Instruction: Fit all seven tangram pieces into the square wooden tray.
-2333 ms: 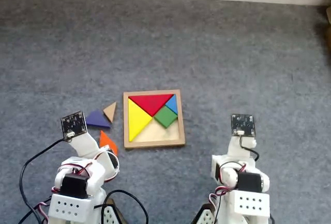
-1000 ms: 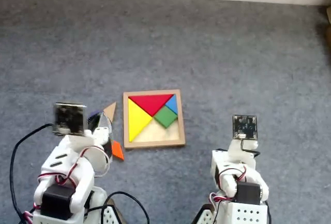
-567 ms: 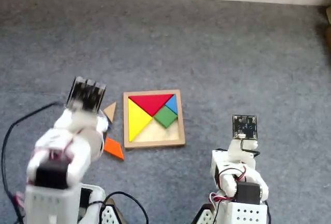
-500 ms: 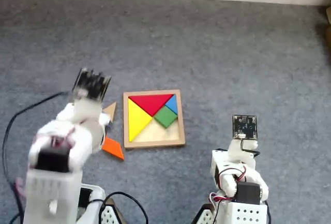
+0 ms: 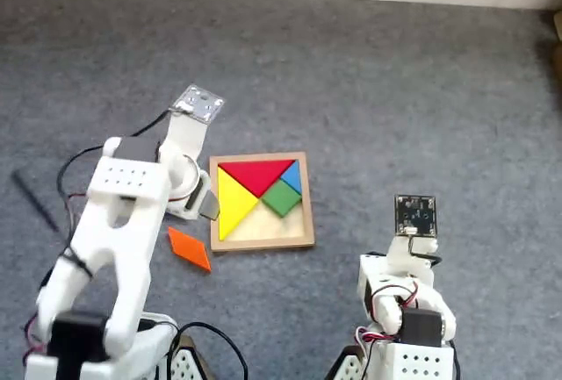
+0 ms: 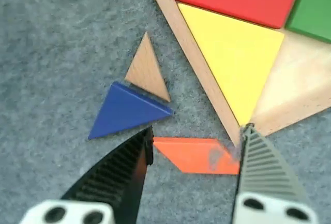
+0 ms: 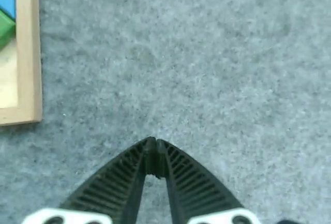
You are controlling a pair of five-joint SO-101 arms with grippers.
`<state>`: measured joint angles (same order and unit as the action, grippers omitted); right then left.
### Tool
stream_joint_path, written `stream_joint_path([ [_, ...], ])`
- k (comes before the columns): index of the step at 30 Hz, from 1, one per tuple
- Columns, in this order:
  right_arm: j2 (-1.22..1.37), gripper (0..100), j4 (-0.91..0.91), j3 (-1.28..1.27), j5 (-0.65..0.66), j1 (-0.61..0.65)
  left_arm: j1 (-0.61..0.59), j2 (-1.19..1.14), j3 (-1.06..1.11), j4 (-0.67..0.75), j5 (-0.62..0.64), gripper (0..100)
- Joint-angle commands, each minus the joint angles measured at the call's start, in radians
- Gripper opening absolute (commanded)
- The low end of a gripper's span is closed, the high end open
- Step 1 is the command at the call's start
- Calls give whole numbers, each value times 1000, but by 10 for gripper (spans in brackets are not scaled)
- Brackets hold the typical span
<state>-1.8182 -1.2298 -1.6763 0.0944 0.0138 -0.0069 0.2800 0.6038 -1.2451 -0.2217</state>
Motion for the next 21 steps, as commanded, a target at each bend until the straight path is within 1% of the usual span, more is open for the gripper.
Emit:
stream_joint_path([
  [1, -13, 5, 22, -67, 3, -12, -18, -79, -90, 35, -12, 270],
  [4, -13, 5, 22, -67, 3, -12, -25, -165, -142, 52, -12, 270],
  [12, -13, 5, 22, -67, 3, -12, -120, -430, -334, 64, -14, 270],
  [17, -13, 5, 22, -67, 3, -12, -120, -590, -423, 61, -60, 270],
  [21, -13, 5, 22, -67, 3, -12, -120, -680, -461, 61, -66, 264],
])
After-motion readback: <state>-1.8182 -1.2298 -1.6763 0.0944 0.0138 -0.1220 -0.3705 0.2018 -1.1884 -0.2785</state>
